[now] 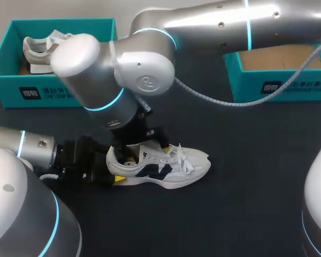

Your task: Take the shoe out of the shoebox, open the shoe tongue, remove and reinsert the insole, then place the shoe into the shoebox

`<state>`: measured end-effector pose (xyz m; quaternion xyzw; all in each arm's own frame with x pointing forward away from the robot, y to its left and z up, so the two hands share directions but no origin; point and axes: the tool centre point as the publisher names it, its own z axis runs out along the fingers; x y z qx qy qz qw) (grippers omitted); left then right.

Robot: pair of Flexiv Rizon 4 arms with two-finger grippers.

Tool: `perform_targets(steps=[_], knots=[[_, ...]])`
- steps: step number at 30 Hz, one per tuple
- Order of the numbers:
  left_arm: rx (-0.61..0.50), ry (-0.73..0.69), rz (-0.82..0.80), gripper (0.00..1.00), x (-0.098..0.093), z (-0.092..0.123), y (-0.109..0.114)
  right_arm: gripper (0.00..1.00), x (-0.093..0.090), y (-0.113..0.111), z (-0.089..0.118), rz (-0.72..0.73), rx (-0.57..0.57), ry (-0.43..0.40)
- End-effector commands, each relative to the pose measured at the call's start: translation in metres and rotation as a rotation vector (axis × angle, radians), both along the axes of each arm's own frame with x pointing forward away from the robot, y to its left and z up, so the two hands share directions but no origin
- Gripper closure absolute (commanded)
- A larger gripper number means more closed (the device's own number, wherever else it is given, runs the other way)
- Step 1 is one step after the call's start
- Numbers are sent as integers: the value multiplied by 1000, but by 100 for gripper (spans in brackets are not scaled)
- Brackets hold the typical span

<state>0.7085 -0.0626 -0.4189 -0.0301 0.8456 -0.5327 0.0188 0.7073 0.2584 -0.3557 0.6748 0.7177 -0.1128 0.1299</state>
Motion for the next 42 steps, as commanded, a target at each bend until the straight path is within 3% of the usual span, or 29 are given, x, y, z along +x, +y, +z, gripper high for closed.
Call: perform_targets(steps=[1,16,32,33,34,36,38,42], knots=[[2,1,0,100,1,-4,-1,0,-6,4,-5,-640,-97,-241],[2,1,0,100,1,-4,-1,0,-8,-22,1,-691,-194,-269],[2,1,0,100,1,-4,-1,0,-12,-49,33,-712,-220,-298],[2,1,0,100,1,-4,-1,8,-12,-51,35,-712,-220,-301],[2,1,0,100,1,-4,-1,54,-12,-52,36,-710,-219,-300],[2,1,0,100,1,-4,-1,70,-12,-53,37,-710,-219,-301],[2,1,0,100,1,-4,-1,100,-11,-55,37,-706,-210,-295],[2,1,0,100,1,-4,-1,100,-9,-56,35,-692,-192,-279]])
